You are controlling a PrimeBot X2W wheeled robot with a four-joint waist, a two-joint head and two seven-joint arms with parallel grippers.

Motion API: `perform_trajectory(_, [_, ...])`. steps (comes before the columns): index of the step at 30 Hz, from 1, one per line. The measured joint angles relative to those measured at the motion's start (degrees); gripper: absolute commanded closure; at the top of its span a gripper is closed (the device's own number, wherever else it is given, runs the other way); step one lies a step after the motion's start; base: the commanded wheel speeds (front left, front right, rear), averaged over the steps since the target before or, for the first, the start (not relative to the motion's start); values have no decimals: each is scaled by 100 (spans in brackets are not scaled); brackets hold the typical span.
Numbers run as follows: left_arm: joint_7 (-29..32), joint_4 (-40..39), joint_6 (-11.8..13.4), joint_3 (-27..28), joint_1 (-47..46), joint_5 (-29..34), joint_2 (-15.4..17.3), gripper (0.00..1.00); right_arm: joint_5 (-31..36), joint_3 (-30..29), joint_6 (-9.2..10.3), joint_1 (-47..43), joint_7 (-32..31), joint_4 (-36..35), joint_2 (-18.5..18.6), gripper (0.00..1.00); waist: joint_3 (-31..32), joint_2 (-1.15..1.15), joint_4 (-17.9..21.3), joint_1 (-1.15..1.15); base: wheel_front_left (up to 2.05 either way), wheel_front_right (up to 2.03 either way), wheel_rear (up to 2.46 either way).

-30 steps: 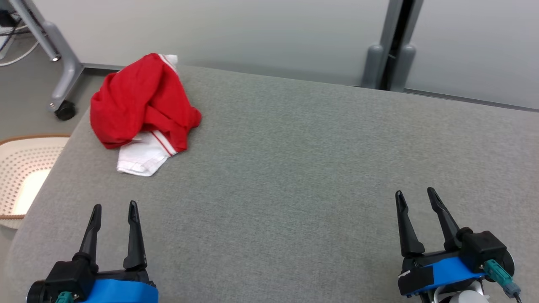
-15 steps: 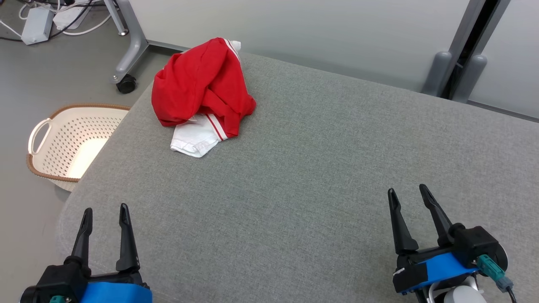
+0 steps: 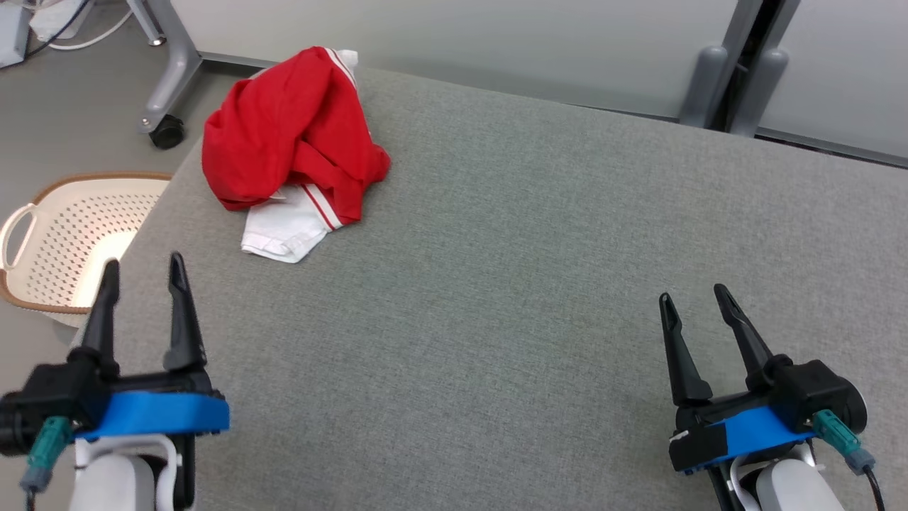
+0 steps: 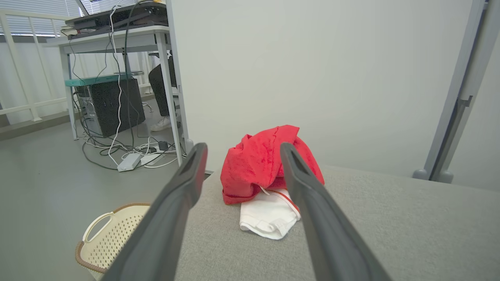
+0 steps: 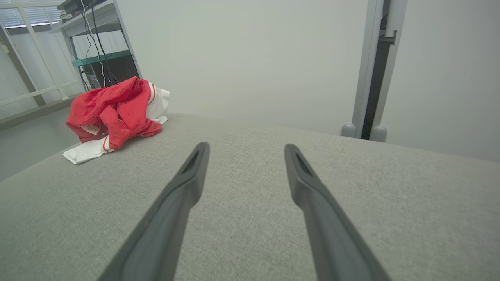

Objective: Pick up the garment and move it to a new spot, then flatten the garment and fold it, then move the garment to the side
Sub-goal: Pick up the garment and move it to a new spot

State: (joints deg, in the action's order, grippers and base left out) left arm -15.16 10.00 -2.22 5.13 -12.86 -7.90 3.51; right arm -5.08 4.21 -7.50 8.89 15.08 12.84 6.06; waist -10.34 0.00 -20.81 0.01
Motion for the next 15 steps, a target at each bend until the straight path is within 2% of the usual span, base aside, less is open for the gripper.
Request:
perform_trajectory(8, [0,537,-132,350,-1551,94,453,0,110,-10,0,318,-97,-283,185,0,-538,0,409,0,0,0,0])
perform_trajectory(15, [-1,1263,-197,559,-2861,91,931,0,238,-86,0,565,-250,-834,349,0,-1205,0,802,0,0,0,0])
